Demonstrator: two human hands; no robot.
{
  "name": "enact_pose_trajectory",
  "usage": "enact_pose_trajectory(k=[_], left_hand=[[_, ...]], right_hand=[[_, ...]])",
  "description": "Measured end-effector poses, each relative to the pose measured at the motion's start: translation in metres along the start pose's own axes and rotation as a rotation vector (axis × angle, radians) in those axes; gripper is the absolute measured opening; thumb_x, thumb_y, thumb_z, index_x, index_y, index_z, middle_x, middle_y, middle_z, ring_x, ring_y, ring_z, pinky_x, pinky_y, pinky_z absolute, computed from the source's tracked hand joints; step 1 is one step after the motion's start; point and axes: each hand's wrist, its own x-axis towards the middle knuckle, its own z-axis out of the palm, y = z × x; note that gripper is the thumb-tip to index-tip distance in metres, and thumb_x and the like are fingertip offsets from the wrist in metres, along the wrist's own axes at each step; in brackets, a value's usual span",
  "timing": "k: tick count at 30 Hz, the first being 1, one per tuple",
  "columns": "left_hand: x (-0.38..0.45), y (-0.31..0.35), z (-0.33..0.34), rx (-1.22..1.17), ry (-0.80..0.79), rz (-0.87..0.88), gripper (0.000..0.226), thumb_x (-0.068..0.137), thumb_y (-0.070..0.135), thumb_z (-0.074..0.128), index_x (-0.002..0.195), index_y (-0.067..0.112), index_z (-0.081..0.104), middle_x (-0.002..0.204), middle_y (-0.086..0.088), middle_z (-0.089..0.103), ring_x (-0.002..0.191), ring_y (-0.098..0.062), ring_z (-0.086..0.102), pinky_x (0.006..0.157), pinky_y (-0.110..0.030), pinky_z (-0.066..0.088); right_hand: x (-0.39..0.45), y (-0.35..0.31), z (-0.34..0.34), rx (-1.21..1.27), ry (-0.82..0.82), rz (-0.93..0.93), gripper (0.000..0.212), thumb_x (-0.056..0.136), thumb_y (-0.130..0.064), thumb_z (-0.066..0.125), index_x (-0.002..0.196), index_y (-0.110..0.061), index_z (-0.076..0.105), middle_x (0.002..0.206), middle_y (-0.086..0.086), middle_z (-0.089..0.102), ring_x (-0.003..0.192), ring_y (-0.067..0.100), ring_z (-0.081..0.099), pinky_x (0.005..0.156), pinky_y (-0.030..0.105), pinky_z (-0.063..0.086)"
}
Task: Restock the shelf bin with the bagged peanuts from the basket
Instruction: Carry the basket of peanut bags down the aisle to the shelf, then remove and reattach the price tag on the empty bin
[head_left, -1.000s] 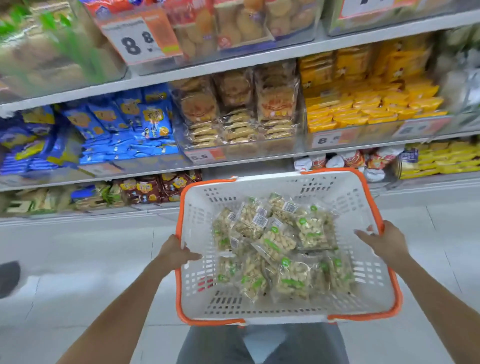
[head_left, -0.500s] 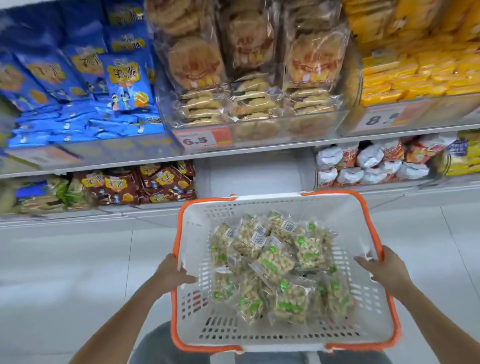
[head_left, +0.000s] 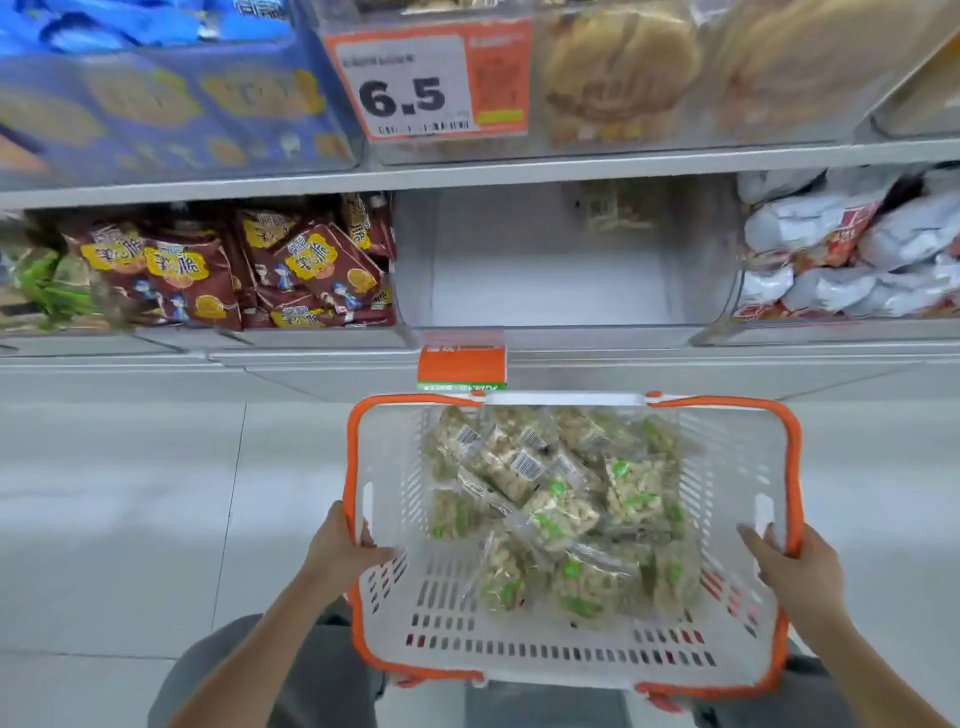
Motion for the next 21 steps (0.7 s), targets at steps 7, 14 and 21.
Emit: enact_pose_trajectory(k=[7, 14, 21], left_hand=[[0.016, -0.045, 0.014, -0.026, -0.129, -0.073, 0.068, 0.051, 0.022, 0.087, 0.108, 0.020, 0.050, 0.090, -0.007, 0.066, 0.082, -0.023, 0.068, 0.073, -0.045, 0.058], [0.061, -0.059, 0.045, 0.015, -0.151, -0.112, 0.051, 0.061, 0.017, 0.084, 0.101, 0.015, 0.051, 0.082, -0.007, 0.068, 0.073, -0.019, 0.070, 0.066, -0.037, 0.058], [0.130, -0.065, 0.065, 0.016, -0.092, -0.107, 0.047, 0.061, 0.017, 0.086, 0.091, 0.008, 0.051, 0.076, -0.006, 0.062, 0.070, -0.022, 0.064, 0.059, -0.031, 0.050]], right_hand=[[0.010, 0.023, 0.021, -0.052, -0.039, 0.016, 0.042, 0.088, -0.024, 0.065, 0.071, 0.007, 0.043, 0.057, 0.019, 0.048, 0.052, 0.027, 0.046, 0.053, 0.033, 0.033], [0.052, 0.025, 0.064, -0.091, -0.082, -0.001, 0.038, 0.086, -0.025, 0.067, 0.066, -0.010, 0.038, 0.053, 0.012, 0.045, 0.048, 0.025, 0.044, 0.052, 0.032, 0.035], [0.100, 0.028, 0.113, -0.057, -0.073, -0.067, 0.036, 0.086, -0.019, 0.067, 0.068, -0.009, 0.038, 0.055, 0.015, 0.045, 0.046, 0.025, 0.043, 0.046, 0.029, 0.035]])
